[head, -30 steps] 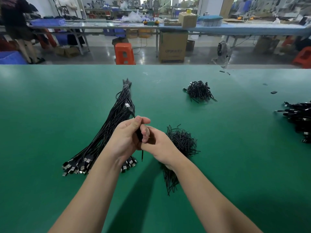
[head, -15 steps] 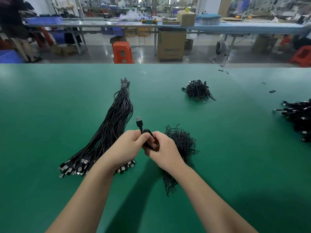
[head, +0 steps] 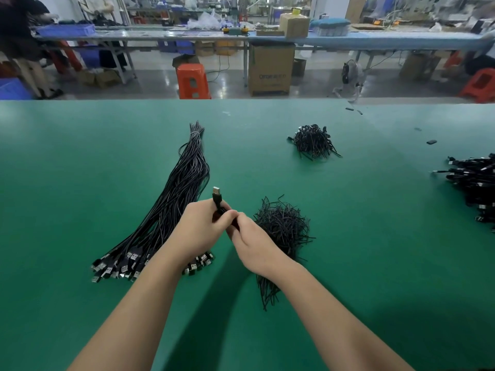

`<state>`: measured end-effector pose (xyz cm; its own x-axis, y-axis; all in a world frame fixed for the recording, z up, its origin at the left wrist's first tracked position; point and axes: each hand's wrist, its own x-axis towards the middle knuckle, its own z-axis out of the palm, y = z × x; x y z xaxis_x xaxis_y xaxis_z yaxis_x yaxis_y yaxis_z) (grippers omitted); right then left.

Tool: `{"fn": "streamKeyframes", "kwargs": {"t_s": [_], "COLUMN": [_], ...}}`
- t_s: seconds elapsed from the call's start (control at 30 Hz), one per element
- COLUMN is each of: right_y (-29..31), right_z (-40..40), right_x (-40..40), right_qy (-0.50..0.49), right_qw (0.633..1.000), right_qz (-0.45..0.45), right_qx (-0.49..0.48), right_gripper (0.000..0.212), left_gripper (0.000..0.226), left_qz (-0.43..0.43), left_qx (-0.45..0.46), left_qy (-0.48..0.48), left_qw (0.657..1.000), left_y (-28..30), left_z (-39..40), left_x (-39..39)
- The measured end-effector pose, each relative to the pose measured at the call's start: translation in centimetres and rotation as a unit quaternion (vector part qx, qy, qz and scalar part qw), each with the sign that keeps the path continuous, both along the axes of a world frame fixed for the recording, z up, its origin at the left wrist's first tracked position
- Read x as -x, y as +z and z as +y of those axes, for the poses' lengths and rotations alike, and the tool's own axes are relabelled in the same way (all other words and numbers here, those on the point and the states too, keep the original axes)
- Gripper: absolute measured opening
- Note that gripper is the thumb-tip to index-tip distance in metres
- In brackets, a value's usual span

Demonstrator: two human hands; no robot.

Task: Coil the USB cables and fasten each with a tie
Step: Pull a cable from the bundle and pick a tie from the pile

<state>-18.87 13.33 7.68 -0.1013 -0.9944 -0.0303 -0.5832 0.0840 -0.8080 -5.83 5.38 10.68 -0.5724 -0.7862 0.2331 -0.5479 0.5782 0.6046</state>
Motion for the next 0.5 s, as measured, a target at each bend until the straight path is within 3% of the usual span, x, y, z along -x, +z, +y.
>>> {"fn": "streamKeyframes", "kwargs": {"t_s": [0.1, 0.3, 0.37, 0.43, 0.5], "right_y": [0.3, 1.0, 1.1, 1.1, 1.1], "right_z": [0.2, -0.2, -0.4, -0.5, -0.5], "right_x": [0.2, 1.2, 1.9, 2.8, 4.1], "right_qy": [0.013, -0.023, -0.035, -0.067, -0.120], "right_qw": [0.999, 0.995, 0.991, 0.993, 0.992], "right_qz": [-0.044, 0.100, 0.127, 0.095, 0.033], "right_qx": [-0.003, 0.011, 0.016, 0.022, 0.025], "right_gripper": [0.026, 0.032, 0.027, 0.025, 0.031], "left_gripper": [0.022, 0.016, 0.001, 0.019, 0.025], "left_qz": [0.006, 0.025, 0.143, 0.261, 0.262], "left_qx": [-0.014, -0.064, -0.200, -0.343, -0.386], "left_qy": [-0.003, -0.030, -0.040, -0.028, 0.008], "left_qw": [1.000, 0.997, 0.969, 0.902, 0.885], "left_y": [0.1, 0.2, -0.4, -1.2, -2.7], "left_z": [-0.8, -1.1, -1.0, -0.9, -1.1], "left_x": [0.1, 1.6, 1.9, 1.9, 1.8]}}
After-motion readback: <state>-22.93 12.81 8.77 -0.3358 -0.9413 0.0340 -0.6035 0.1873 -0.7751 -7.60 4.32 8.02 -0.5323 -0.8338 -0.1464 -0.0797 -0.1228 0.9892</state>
